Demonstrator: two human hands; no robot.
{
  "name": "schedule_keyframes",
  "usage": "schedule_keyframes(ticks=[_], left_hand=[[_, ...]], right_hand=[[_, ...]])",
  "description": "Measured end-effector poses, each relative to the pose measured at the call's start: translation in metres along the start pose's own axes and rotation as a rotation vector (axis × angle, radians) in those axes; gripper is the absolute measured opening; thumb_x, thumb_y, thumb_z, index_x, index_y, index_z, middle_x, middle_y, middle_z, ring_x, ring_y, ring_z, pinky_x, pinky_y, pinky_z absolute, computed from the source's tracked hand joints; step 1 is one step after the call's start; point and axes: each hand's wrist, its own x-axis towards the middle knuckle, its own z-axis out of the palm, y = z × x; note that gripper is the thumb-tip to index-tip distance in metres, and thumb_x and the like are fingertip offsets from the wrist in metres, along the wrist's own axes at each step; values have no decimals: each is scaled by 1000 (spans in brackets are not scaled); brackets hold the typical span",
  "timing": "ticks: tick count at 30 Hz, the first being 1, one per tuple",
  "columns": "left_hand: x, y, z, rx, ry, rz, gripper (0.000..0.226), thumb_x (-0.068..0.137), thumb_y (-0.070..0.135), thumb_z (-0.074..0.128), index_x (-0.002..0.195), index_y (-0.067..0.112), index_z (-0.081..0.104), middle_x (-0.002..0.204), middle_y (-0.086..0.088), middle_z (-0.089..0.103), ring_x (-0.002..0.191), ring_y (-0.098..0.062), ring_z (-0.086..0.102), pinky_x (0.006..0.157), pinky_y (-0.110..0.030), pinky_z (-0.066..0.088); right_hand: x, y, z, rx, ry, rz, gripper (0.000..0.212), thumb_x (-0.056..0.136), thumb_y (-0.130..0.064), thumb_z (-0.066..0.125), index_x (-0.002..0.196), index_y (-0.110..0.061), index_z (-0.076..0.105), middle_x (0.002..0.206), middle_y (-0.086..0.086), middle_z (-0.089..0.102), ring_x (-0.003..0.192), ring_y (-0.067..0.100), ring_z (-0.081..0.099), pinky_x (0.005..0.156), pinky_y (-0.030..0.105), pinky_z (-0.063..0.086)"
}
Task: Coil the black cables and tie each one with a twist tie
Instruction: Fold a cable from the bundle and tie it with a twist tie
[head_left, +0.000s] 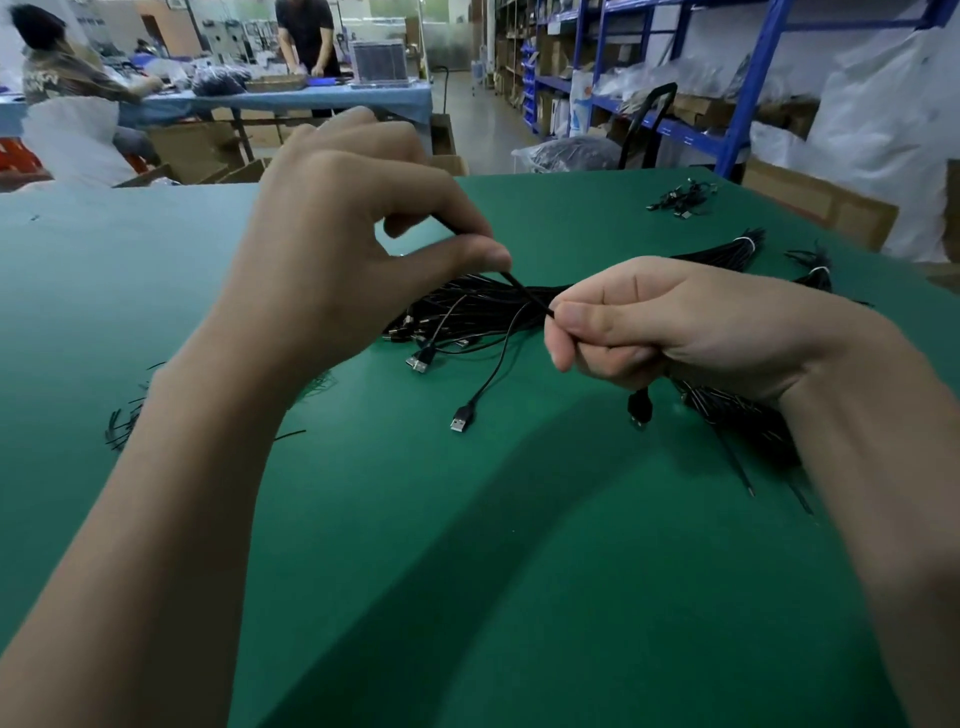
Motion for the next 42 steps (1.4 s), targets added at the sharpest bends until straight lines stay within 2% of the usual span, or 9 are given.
schedule_keyframes(ticks=[7, 12, 16, 18, 22, 26, 31, 37, 42], left_hand=[[-6, -11, 10, -126, 100, -134, 13, 88, 41, 74, 90, 28, 74, 78, -6, 55, 73, -14, 43, 65, -27, 35], [-10, -25, 20, -157, 153, -180, 9, 90, 43, 71, 89, 34, 71, 77, 2, 57, 73, -11, 46, 65, -26, 37], [-15, -24, 45, -231, 22, -252, 8, 97, 33, 65, 93, 36, 70, 74, 6, 57, 68, -6, 48, 63, -25, 36], [-19, -18, 58, -236, -104, -232, 15, 100, 28, 62, 101, 24, 76, 77, 8, 64, 71, -5, 55, 67, -23, 41], [-21, 0, 76, -251, -256, -211, 26, 103, 22, 57, 125, 19, 71, 71, 6, 61, 62, -7, 49, 63, -26, 40], [-20, 18, 80, -204, -388, -161, 22, 104, 24, 53, 114, 19, 71, 56, 5, 46, 50, -12, 39, 54, -30, 37], [-11, 22, 64, -19, -446, -104, 24, 104, 33, 51, 107, 22, 72, 78, -2, 69, 74, -27, 59, 71, -43, 48], [-5, 19, 37, 53, -335, -69, 22, 101, 37, 57, 100, 28, 77, 81, 3, 73, 72, -23, 62, 69, -43, 50], [-3, 11, 14, -30, -115, -61, 27, 90, 44, 71, 81, 20, 77, 60, 2, 62, 56, -15, 52, 55, -24, 39]], right_hand=[[11, -1, 19, 204, -77, 7, 39, 101, -38, 44, 80, -14, 66, 52, -5, 26, 52, 14, 22, 52, 32, 13], [15, -6, 24, 438, -144, -74, 33, 102, -31, 42, 79, -17, 61, 55, -4, 18, 52, 11, 18, 45, 22, 16], [14, -14, 20, 642, -74, -171, 27, 104, -30, 38, 87, -17, 55, 58, -10, 19, 53, 5, 19, 42, 16, 17], [14, -16, 16, 667, 20, -197, 27, 105, -27, 37, 90, -16, 55, 58, -11, 25, 55, 5, 19, 43, 16, 17], [16, -12, 9, 594, 311, -216, 27, 108, -23, 36, 93, -13, 56, 58, -10, 30, 55, 6, 20, 45, 16, 17], [21, -6, 7, 519, 517, -267, 28, 110, -20, 37, 100, -8, 61, 58, -9, 41, 55, 7, 29, 45, 16, 26], [27, 4, 12, -16, 713, -247, 31, 110, -13, 36, 98, -7, 64, 67, -3, 63, 56, 11, 46, 54, 22, 43], [26, 4, 16, -382, 617, -170, 27, 108, -12, 42, 99, -10, 67, 80, -2, 69, 69, 10, 65, 63, 24, 53], [25, 2, 24, -323, 395, -214, 44, 110, -34, 33, 88, -15, 66, 55, -3, 54, 50, 13, 39, 54, 30, 35]])
